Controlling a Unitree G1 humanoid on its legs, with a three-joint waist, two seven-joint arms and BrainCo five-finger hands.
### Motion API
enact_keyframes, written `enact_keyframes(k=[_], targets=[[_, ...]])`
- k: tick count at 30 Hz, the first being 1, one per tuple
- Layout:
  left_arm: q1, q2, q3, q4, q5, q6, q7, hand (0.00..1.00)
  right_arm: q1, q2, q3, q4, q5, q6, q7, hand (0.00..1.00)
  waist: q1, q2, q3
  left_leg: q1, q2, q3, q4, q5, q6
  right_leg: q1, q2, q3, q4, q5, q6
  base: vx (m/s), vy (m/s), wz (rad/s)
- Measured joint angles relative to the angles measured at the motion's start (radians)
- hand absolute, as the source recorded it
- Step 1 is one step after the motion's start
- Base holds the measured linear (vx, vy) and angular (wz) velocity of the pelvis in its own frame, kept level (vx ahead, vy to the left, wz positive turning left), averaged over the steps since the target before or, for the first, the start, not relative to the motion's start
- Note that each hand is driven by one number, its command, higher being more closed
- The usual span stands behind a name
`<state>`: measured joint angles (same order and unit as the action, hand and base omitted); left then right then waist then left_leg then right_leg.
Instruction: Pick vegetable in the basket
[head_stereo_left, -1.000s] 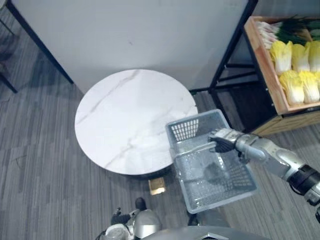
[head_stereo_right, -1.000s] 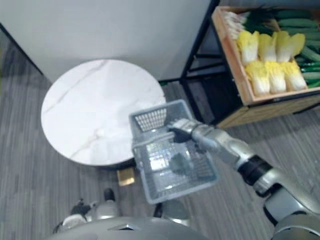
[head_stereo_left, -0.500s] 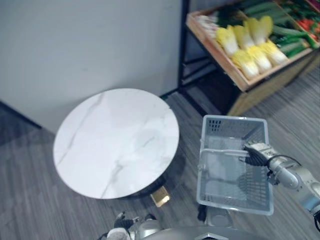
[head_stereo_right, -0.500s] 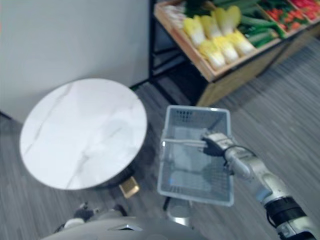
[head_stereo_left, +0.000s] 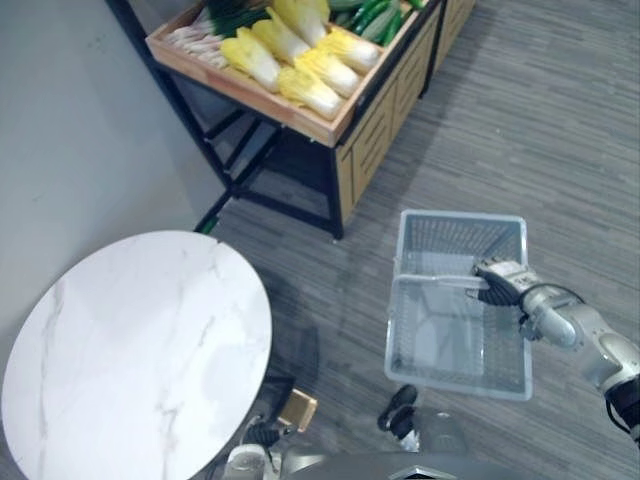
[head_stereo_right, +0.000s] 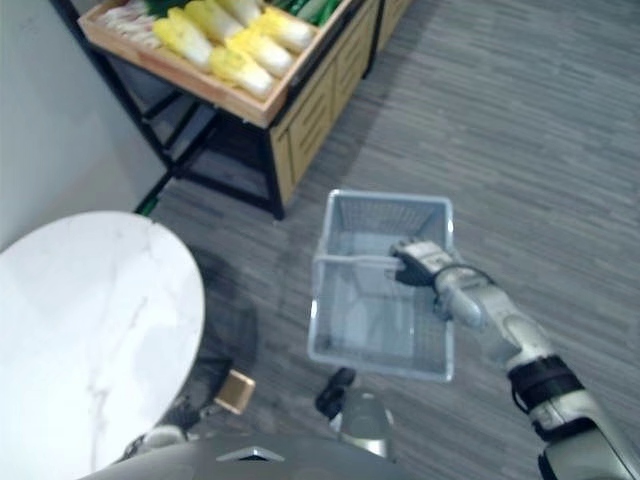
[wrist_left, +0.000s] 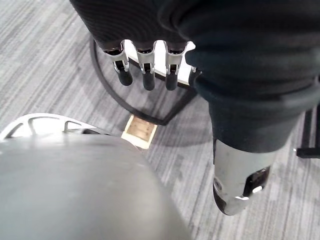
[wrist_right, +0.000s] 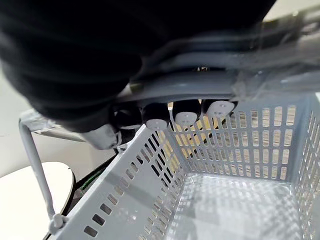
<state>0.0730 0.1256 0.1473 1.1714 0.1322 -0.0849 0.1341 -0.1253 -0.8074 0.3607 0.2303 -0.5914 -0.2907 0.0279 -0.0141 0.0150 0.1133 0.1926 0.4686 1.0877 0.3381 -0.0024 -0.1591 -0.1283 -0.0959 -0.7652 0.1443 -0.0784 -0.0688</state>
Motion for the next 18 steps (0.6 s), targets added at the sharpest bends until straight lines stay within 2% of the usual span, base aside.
enact_keyframes(k=[1, 2, 3, 4, 5, 6, 7, 8, 9, 10, 11, 12, 13, 14, 15, 16, 18], targets=[[0.0, -0.001, 0.008, 0.0, -0.001, 0.0, 0.002, 0.0, 0.004, 0.002, 0.003, -0.002, 0.001, -0.003, 0.0, 1.0, -0.001, 0.003, 0.001, -0.011, 0.057, -0.029, 0.099, 0.011, 0.016, 0.015, 0.022, 0.012, -0.012, -0.004, -0.007, -0.01, -0.122, -0.34], [0.001, -0.001, 0.011, -0.001, -0.001, 0.0, 0.004, 0.0, 0.004, 0.005, 0.003, -0.002, 0.002, -0.005, 0.0, 1.0, -0.002, 0.006, 0.002, -0.019, 0.09, -0.053, 0.159, 0.027, 0.038, 0.027, 0.035, 0.024, -0.023, -0.006, -0.009, 0.01, -0.141, -0.59], [0.005, 0.0, 0.019, 0.001, -0.004, -0.001, 0.008, 0.0, 0.004, 0.012, 0.005, -0.002, 0.003, -0.007, 0.0, 1.0, 0.0, -0.003, 0.009, -0.052, 0.132, -0.13, 0.264, 0.049, 0.088, 0.047, 0.06, 0.067, -0.045, -0.01, -0.015, 0.04, -0.101, -0.81], [0.011, 0.0, 0.027, -0.001, -0.01, -0.006, 0.011, 0.0, 0.001, 0.014, 0.009, -0.002, 0.003, -0.006, 0.0, 1.0, 0.007, -0.001, 0.011, -0.098, 0.124, -0.25, 0.36, 0.013, 0.114, 0.062, 0.07, 0.102, -0.062, -0.01, -0.016, 0.05, -0.061, -0.86], [0.012, -0.001, 0.027, 0.0, -0.012, -0.009, 0.012, 0.0, 0.001, 0.013, 0.013, -0.001, 0.003, -0.005, 0.0, 1.0, 0.009, 0.0, 0.012, -0.126, 0.102, -0.316, 0.394, -0.016, 0.115, 0.067, 0.074, 0.121, -0.067, -0.011, -0.016, 0.06, -0.006, -0.98], [0.025, -0.006, 0.027, -0.001, -0.015, -0.017, 0.012, 0.0, -0.001, 0.014, 0.024, -0.001, 0.003, -0.003, 0.001, 1.0, 0.017, -0.002, 0.013, -0.182, 0.033, -0.443, 0.436, -0.083, 0.103, 0.072, 0.083, 0.168, -0.079, -0.011, -0.016, 0.07, 0.024, -0.97], [0.043, -0.012, 0.03, -0.004, -0.025, -0.029, 0.012, 0.0, -0.012, 0.015, 0.04, 0.0, 0.003, -0.001, 0.0, 1.0, 0.023, -0.004, 0.017, -0.222, -0.022, -0.515, 0.447, -0.126, 0.099, 0.08, 0.095, 0.202, -0.101, -0.014, -0.021, 0.09, 0.033, -1.21], [0.059, -0.014, 0.039, -0.019, -0.042, -0.033, 0.013, 0.0, -0.015, 0.029, 0.046, 0.002, 0.003, -0.001, 0.0, 1.0, 0.039, -0.014, 0.023, -0.281, -0.108, -0.594, 0.443, -0.176, 0.101, 0.097, 0.106, 0.234, -0.149, -0.019, -0.012, 0.11, 0.016, -1.23], [0.068, -0.018, 0.039, -0.029, -0.049, -0.038, 0.012, 0.0, -0.026, 0.045, 0.05, 0.012, 0.003, 0.0, 0.0, 1.0, 0.057, -0.012, 0.032, -0.337, -0.171, -0.651, 0.4, -0.215, 0.104, 0.122, 0.118, 0.243, -0.173, -0.042, 0.025, 0.12, 0.009, -1.14], [0.074, -0.025, 0.038, -0.039, -0.051, -0.04, 0.011, 0.0, -0.052, 0.041, 0.053, 0.014, 0.003, -0.003, 0.0, 1.0, 0.059, -0.001, 0.053, -0.359, -0.18, -0.666, 0.391, -0.231, 0.096, 0.107, 0.109, 0.245, -0.099, -0.047, 0.011, 0.17, 0.035, -1.08], [0.089, -0.025, 0.034, -0.05, -0.051, -0.042, 0.01, 0.0, -0.082, 0.047, 0.055, 0.024, 0.004, -0.004, -0.004, 1.0, 0.063, 0.002, 0.075, -0.394, -0.195, -0.694, 0.317, -0.24, 0.094, 0.126, 0.115, 0.258, -0.089, -0.028, 0.004, 0.14, 0.054, -0.75], [0.091, -0.024, 0.027, -0.043, -0.052, -0.036, 0.006, 0.0, -0.088, 0.047, 0.055, 0.025, 0.005, -0.004, -0.004, 1.0, 0.067, 0.014, 0.076, -0.414, -0.204, -0.717, 0.255, -0.238, 0.096, 0.134, 0.127, 0.261, -0.097, -0.029, 0.003, 0.17, 0.078, -0.6], [0.092, -0.023, 0.021, -0.036, -0.052, -0.037, 0.006, 0.0, -0.089, 0.049, 0.055, 0.025, 0.005, -0.004, -0.007, 1.0, 0.07, -0.004, 0.088, -0.455, -0.236, -0.732, 0.125, -0.214, 0.109, 0.133, 0.13, 0.274, -0.103, -0.032, -0.001, 0.17, 0.072, -0.31], [0.09, -0.021, 0.019, -0.041, -0.052, -0.038, 0.007, 0.0, -0.09, 0.049, 0.055, 0.025, 0.004, -0.004, -0.015, 1.0, 0.073, -0.007, 0.088, -0.484, -0.27, -0.757, -0.032, -0.155, 0.11, 0.137, 0.128, 0.282, -0.123, -0.028, 0.004, 0.18, 0.076, -0.24], [0.092, -0.023, 0.018, -0.046, -0.051, -0.037, 0.007, 0.0, -0.09, 0.048, 0.055, 0.025, 0.004, -0.004, -0.022, 1.0, 0.074, -0.008, 0.09, -0.498, -0.28, -0.773, -0.106, -0.126, 0.103, 0.135, 0.13, 0.284, -0.13, -0.023, 0.013, 0.27, 0.123, -0.24], [0.102, -0.025, 0.016, -0.052, -0.05, -0.037, 0.007, 0.0, -0.09, 0.05, 0.056, 0.026, 0.005, -0.005, -0.027, 1.0, 0.077, 0.003, 0.089, -0.538, -0.269, -0.805, -0.221, -0.067, 0.084, 0.135, 0.153, 0.301, -0.149, -0.02, 0.016, 0.25, 0.131, -0.28], [0.117, -0.027, 0.015, -0.059, -0.049, -0.036, 0.008, 0.0, -0.094, 0.052, 0.064, 0.026, 0.006, -0.005, -0.033, 1.0, 0.1, 0.014, 0.091, -0.559, -0.243, -0.829, -0.255, -0.034, 0.082, 0.148, 0.178, 0.336, -0.161, -0.019, 0.018, 0.32, 0.176, -0.57]])
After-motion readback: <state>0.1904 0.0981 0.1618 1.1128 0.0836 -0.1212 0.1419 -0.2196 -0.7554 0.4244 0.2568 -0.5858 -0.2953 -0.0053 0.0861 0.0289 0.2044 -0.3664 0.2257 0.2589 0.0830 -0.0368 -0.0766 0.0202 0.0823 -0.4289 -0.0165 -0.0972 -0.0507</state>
